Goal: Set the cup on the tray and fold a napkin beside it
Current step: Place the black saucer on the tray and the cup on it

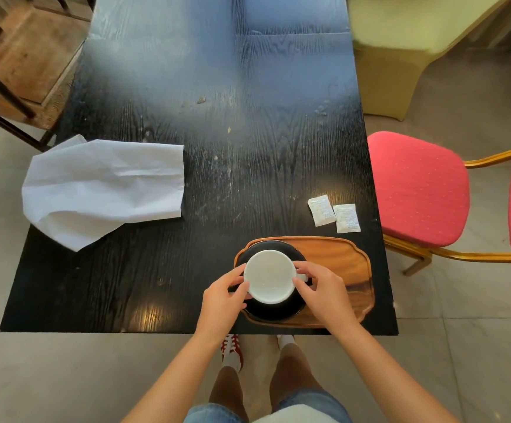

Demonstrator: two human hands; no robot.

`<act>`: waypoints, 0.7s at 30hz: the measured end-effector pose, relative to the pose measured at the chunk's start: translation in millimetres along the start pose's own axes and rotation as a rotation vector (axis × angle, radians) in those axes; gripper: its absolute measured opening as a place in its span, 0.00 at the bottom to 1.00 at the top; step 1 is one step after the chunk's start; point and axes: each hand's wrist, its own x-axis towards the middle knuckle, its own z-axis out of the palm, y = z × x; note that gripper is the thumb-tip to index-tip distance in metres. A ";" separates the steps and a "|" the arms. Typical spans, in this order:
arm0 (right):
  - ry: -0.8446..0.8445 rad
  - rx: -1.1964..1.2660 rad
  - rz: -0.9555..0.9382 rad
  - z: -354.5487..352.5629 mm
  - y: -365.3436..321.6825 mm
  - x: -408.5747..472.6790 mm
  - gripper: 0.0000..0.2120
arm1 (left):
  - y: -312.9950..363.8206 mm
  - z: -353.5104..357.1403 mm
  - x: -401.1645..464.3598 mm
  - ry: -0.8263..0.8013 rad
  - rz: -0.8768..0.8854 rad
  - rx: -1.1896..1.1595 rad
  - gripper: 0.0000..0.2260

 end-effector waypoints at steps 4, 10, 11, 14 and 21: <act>-0.012 0.004 0.002 0.5 4.0 -2.1 0.15 | -1.5 2.7 -5.1 0.012 -0.001 -0.023 0.17; -0.003 -0.010 -0.009 1.9 5.6 -0.5 0.14 | -4.1 4.2 -4.0 0.021 0.009 -0.026 0.17; -0.003 -0.014 -0.012 1.8 6.1 -0.4 0.14 | -4.2 4.1 -3.9 0.020 0.011 -0.025 0.17; -0.007 -0.032 -0.020 1.3 6.8 0.3 0.14 | -5.1 2.7 -2.6 0.023 0.023 0.003 0.17; -0.038 -0.204 -0.040 -10.8 -5.2 4.2 0.16 | 0.3 -11.7 1.4 -0.004 0.073 0.255 0.19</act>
